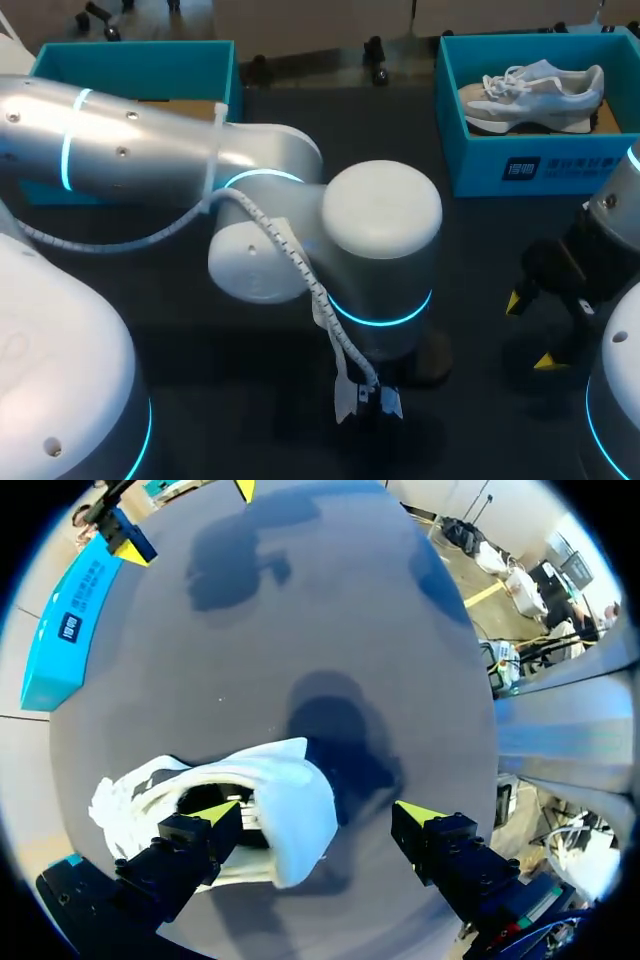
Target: Take the shoe out of the shoebox, open the shoe tongue, remove and reinsert the insole, then place the shoe into the shoebox
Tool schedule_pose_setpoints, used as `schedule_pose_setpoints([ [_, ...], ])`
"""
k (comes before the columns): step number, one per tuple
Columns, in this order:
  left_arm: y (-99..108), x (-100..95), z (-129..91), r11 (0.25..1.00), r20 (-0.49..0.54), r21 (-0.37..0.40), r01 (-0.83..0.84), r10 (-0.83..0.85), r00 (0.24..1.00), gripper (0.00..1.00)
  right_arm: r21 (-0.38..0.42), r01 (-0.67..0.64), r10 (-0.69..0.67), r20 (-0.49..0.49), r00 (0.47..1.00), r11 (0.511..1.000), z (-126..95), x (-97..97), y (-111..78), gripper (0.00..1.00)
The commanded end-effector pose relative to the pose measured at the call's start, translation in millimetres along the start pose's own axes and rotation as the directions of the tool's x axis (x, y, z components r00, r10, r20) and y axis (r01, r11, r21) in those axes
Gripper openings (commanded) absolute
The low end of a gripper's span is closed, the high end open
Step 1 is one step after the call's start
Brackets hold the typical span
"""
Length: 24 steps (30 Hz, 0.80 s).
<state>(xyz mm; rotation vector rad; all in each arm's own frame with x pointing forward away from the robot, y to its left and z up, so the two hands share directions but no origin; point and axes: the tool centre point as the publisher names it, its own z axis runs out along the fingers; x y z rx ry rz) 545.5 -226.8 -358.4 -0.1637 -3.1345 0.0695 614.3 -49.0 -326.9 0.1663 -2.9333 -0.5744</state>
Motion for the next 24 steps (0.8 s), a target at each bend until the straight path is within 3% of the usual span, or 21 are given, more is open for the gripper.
schedule_pose_setpoints([
  [1,0.6,1.5,12.8,1.0,-0.014,0.005,0.005,-0.005,1.0,1.0,0.001,0.001,-0.001,0.002,1.0,1.0,0.9,0.9,-0.2,1.0],
  [13,5.0,4.6,29.0,0.999,0.007,0.004,0.036,-0.036,0.999,1.0,0.001,0.001,-0.001,0.002,1.0,1.0,0.9,0.9,-0.2,1.0],
  [16,4.0,4.7,31.0,0.999,0.025,0.003,0.05,-0.05,0.998,0.9,0.001,0.001,-0.001,0.002,1.0,1.0,0.9,0.9,-0.2,1.0],
  [21,1.3,3.6,33.5,0.998,0.029,0.001,0.067,-0.067,0.997,0.85,0.001,0.001,-0.001,0.002,1.0,1.0,0.9,0.9,-0.2,1.0],
  [24,0.3,2.8,33.9,0.997,0.028,0.002,0.073,-0.073,0.997,0.66,0.001,0.001,-0.001,0.002,1.0,1.0,0.9,0.9,-0.2,1.0],
])
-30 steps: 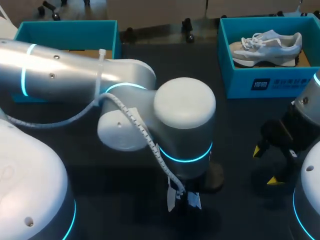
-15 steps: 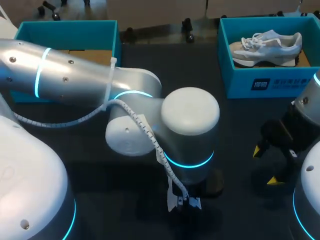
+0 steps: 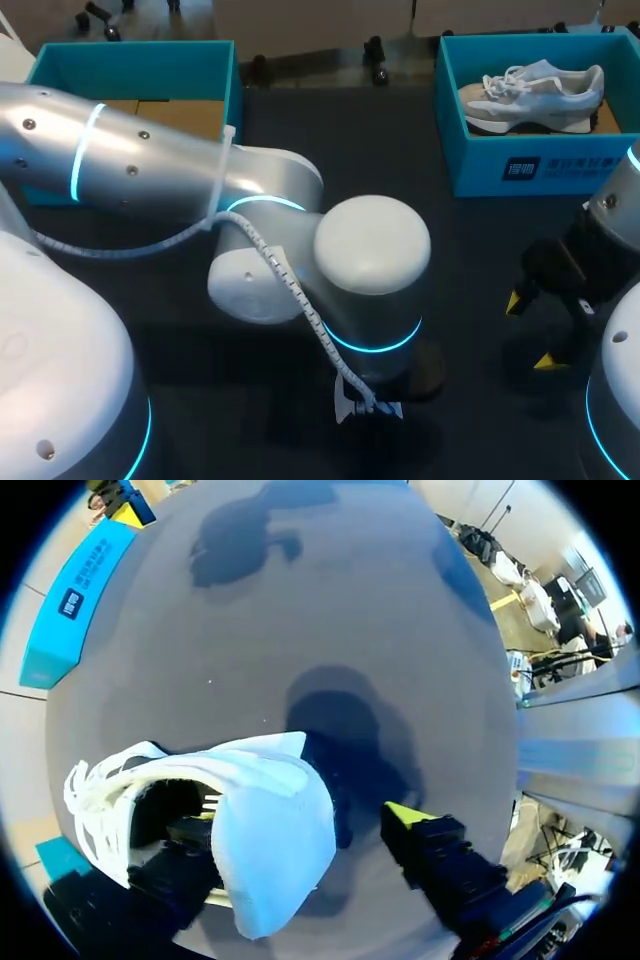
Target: Take the shoe out of the shoebox, open the shoe tongue, remove and reinsert the insole, then place the shoe into the shoebox
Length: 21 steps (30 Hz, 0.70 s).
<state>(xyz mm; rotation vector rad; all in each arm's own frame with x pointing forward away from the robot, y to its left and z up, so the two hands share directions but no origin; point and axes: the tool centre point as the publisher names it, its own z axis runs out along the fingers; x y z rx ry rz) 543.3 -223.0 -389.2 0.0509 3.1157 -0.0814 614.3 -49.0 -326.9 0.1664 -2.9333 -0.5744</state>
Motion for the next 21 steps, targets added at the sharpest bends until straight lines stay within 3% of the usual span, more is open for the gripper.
schedule_pose_setpoints([
  [1,-4.6,1.1,3.3,1.0,0.0,-0.006,0.004,-0.004,1.0,0.61,0.001,0.001,-0.001,0.002,1.0,1.0,0.9,0.9,-0.2,1.0],
  [4,-5.5,1.0,5.8,1.0,0.003,-0.018,0.012,-0.012,1.0,0.45,0.001,0.001,-0.001,0.002,1.0,1.0,0.9,0.9,-0.2,1.0],
  [6,-5.8,-0.2,8.1,1.0,0.004,-0.022,0.017,-0.017,1.0,0.21,0.001,0.001,-0.001,0.002,1.0,1.0,0.9,0.9,-0.2,1.0],
  [7,-5.6,-0.5,9.0,1.0,0.003,-0.023,0.02,-0.02,1.0,0.0,0.001,0.001,-0.001,0.002,1.0,1.0,0.9,0.9,-0.2,1.0],
  [14,-1.9,-3.5,10.6,0.999,-0.01,-0.027,0.03,-0.03,0.999,0.0,0.001,0.001,-0.001,0.002,1.0,1.0,0.9,0.9,-0.2,1.0],
  [21,4.5,-12.3,-5.5,1.0,-0.023,-0.015,0.018,-0.018,1.0,0.0,0.001,0.001,-0.001,0.002,1.0,1.0,0.9,0.9,-0.2,1.0],
])
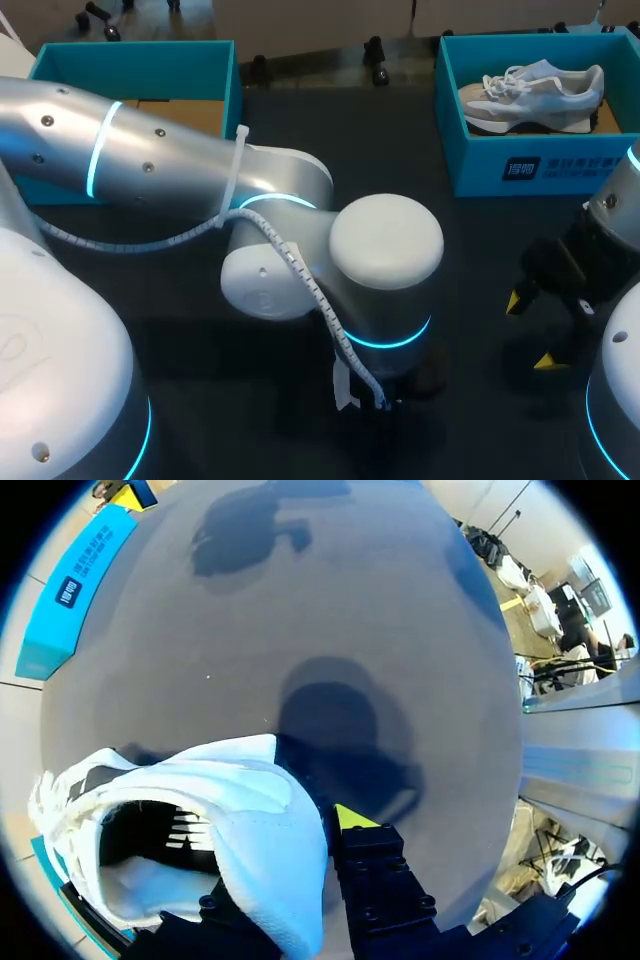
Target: Take the shoe out of the shoebox, open the shoe tongue, remove and reinsert the insole, then place the shoe into the shoebox
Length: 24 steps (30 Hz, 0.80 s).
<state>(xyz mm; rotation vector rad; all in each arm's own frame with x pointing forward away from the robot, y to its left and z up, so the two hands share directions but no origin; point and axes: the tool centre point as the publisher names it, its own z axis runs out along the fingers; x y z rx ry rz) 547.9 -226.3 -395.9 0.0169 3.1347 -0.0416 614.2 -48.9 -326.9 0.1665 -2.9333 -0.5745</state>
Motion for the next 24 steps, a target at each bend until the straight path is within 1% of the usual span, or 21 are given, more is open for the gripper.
schedule_pose_setpoints([
  [1,8.3,-9.0,-16.2,1.0,-0.006,0.011,-0.009,0.009,1.0,0.0,0.002,0.001,-0.001,0.002,1.0,1.0,0.9,0.9,-0.2,1.0],
  [6,13.9,-15.8,-41.0,0.999,-0.005,-0.003,-0.042,0.042,0.999,0.0,0.002,0.001,-0.001,0.002,1.0,1.0,0.9,0.9,-0.2,1.0],
  [10,24.2,-17.9,-71.4,0.997,0.004,-0.003,-0.077,0.077,0.997,0.0,0.002,0.001,-0.001,0.002,1.0,1.0,0.9,0.9,-0.2,1.0],
  [11,26.1,-20.0,-79.2,0.996,-0.007,-0.004,-0.089,0.089,0.996,0.0,0.002,0.001,-0.001,0.002,1.0,1.0,0.9,0.9,-0.2,1.0],
  [13,31.5,-24.4,-96.6,0.995,0.013,0.001,-0.099,0.099,0.995,0.0,0.002,0.001,-0.001,0.002,1.0,1.0,0.9,0.9,-0.2,1.0],
  [14,34.4,-26.7,-104.4,0.993,0.002,-0.001,-0.117,0.117,0.993,0.0,0.002,0.001,-0.001,0.002,1.0,1.0,0.9,0.9,-0.2,1.0],
  [16,40.1,-31.9,-118.9,0.992,0.022,-0.01,-0.128,0.128,0.991,0.0,0.002,0.001,-0.001,0.002,1.0,1.0,0.9,0.9,-0.2,1.0],
  [18,45.2,-39.0,-131.3,0.99,0.02,-0.015,-0.14,0.14,0.99,0.0,0.002,0.001,-0.001,0.002,1.0,1.0,0.9,0.9,-0.2,1.0],
  [22,53.6,-55.1,-148.0,0.98,0.005,-0.041,-0.194,0.195,0.981,0.0,0.002,0.001,-0.001,0.002,1.0,1.0,0.9,0.9,-0.2,1.0],
  [24,58.2,-63.2,-155.5,0.978,0.005,-0.035,-0.206,0.206,0.978,0.0,0.002,0.001,-0.001,0.002,1.0,1.0,0.9,0.9,-0.2,1.0],
])
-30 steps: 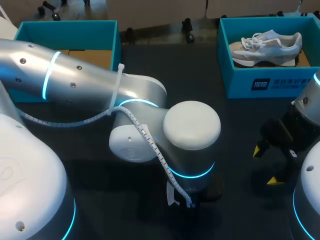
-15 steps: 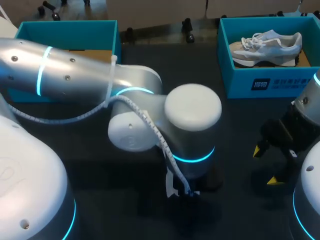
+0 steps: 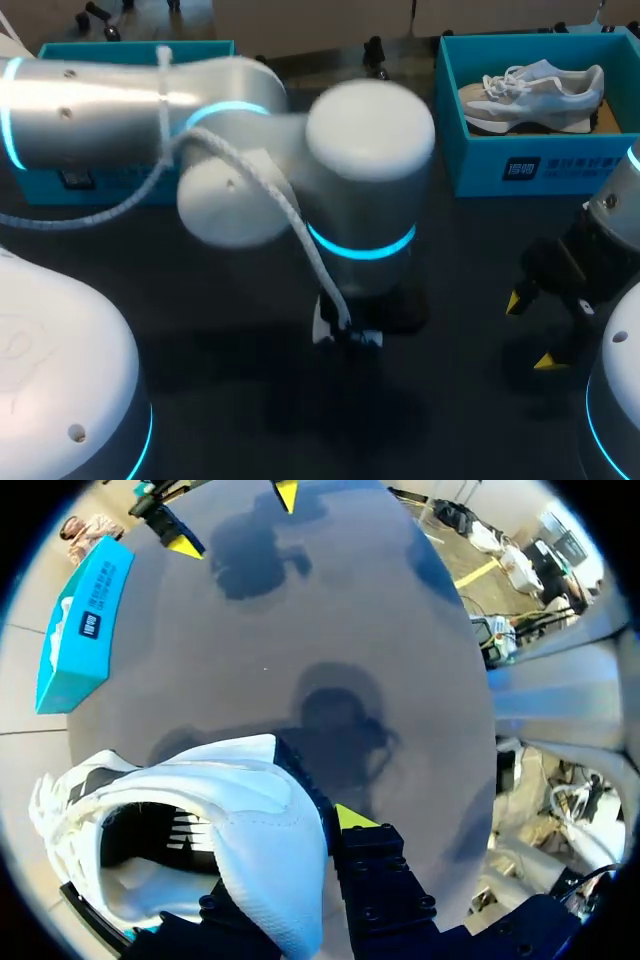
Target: Take the shoe out of the shoebox, open the shoe tongue, remove and reinsert the insole, then place the shoe into the shoebox
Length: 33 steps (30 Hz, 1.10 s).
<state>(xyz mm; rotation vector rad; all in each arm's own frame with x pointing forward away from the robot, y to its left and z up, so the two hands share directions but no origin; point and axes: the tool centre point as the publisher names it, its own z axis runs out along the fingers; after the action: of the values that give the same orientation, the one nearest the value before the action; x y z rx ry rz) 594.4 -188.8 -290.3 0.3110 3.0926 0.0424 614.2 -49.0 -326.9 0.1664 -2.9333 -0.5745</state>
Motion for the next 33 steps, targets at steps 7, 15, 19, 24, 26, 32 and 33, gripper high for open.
schedule_pose_setpoints([
  [7,46.7,-37.9,-68.2,0.997,-0.039,0.013,-0.073,0.074,0.997,0.0,0.002,0.001,-0.001,0.002,1.0,1.0,0.9,0.9,-0.2,1.0],
  [15,61.8,-71.9,-90.0,1.0,-0.038,0.024,-0.015,0.015,0.999,0.0,0.002,0.001,-0.001,0.002,1.0,1.0,0.9,0.9,-0.2,1.0],
  [19,61.8,-71.9,-90.0,1.0,-0.038,0.024,-0.015,0.015,0.999,0.0,0.002,0.001,-0.001,0.002,1.0,1.0,0.9,0.9,-0.2,1.0],
  [24,61.8,-71.9,-90.0,1.0,-0.038,0.024,-0.015,0.015,0.999,0.0,0.002,0.001,-0.001,0.002,1.0,1.0,0.9,0.9,-0.2,1.0],
  [26,61.8,-71.9,-90.0,1.0,-0.038,0.024,-0.015,0.015,0.999,0.0,0.002,0.001,-0.001,0.002,1.0,1.0,0.9,0.9,-0.2,1.0],
  [32,64.7,-84.7,-79.2,1.0,-0.077,0.017,-0.006,0.007,0.997,0.0,0.002,0.001,-0.001,0.002,1.0,1.0,0.9,0.9,-0.2,1.0],
  [33,66.2,-89.9,-78.4,1.0,-0.074,0.013,0.003,-0.002,0.997,0.0,0.002,0.001,-0.001,0.002,1.0,1.0,0.9,0.9,-0.2,1.0],
])
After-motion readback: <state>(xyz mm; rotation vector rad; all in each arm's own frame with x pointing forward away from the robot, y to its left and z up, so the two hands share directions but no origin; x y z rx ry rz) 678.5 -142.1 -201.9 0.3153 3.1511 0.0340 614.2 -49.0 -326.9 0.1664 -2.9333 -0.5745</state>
